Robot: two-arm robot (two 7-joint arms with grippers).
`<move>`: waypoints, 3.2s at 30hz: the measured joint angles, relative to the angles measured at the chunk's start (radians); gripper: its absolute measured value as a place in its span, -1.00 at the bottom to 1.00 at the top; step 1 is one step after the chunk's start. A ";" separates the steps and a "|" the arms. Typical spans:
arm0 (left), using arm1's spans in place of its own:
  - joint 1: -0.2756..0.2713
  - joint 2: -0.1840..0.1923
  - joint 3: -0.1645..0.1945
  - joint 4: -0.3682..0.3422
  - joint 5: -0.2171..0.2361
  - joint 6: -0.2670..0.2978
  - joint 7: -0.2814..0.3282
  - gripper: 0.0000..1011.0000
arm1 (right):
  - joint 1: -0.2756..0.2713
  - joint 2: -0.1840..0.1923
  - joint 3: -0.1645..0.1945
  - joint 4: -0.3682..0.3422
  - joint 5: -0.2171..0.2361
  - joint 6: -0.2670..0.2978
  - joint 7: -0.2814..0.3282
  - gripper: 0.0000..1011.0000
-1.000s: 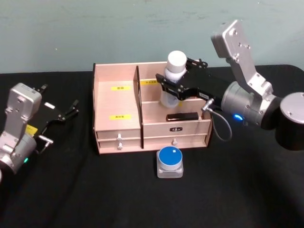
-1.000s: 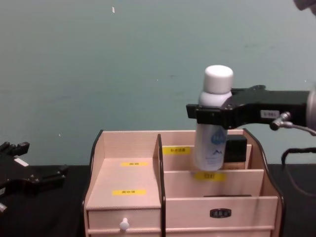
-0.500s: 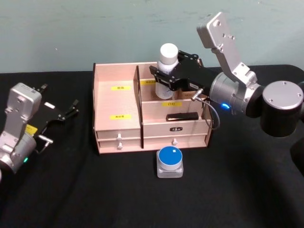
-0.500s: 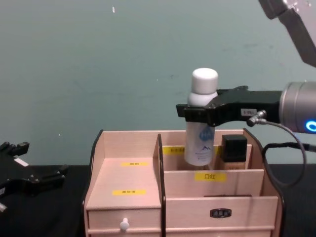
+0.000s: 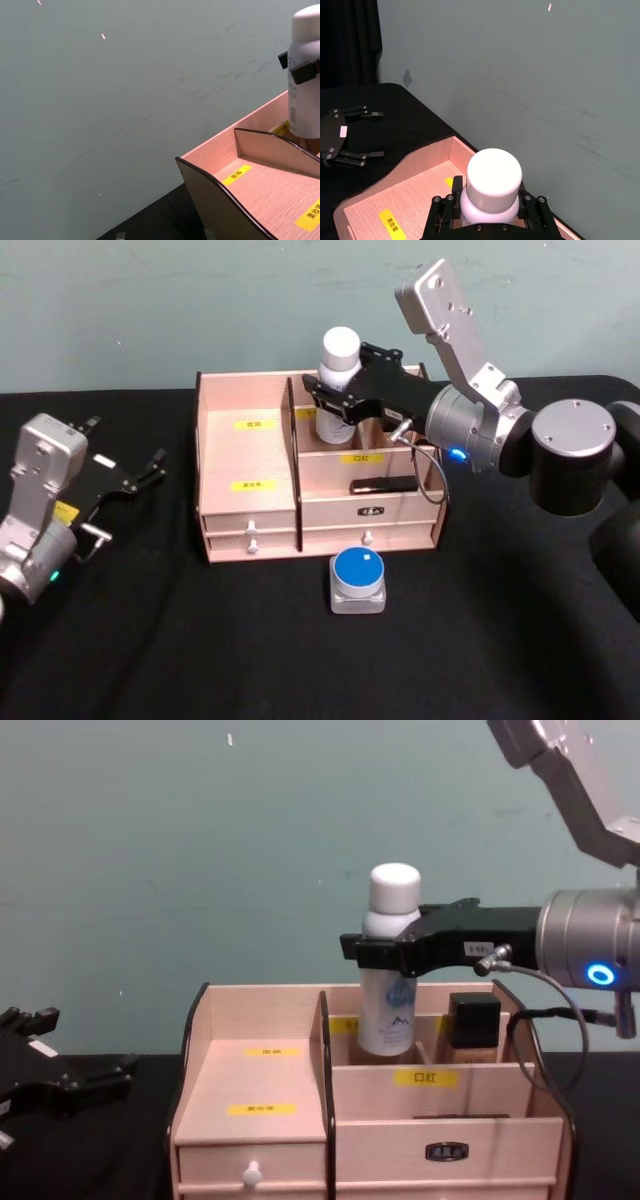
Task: Pick up the facial cleanser and watermelon frost from the table and place them into the tiered storage box.
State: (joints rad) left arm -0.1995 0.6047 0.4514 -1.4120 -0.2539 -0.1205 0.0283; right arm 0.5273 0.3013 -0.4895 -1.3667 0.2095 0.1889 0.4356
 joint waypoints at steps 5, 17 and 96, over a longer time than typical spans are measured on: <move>0.000 0.000 0.000 0.000 0.000 0.000 0.000 1.00 | 0.008 -0.010 -0.004 0.026 0.000 -0.007 0.007 0.18; 0.000 0.000 0.000 0.000 0.000 0.000 0.000 1.00 | 0.014 -0.023 -0.006 0.076 0.002 -0.021 0.018 0.18; 0.000 0.000 0.000 0.000 0.000 0.000 0.000 1.00 | -0.274 0.183 0.059 -0.445 0.036 0.191 -0.034 0.98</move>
State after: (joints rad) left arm -0.1996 0.6047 0.4514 -1.4120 -0.2539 -0.1205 0.0283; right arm 0.2538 0.4847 -0.4301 -1.8122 0.2456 0.3801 0.4012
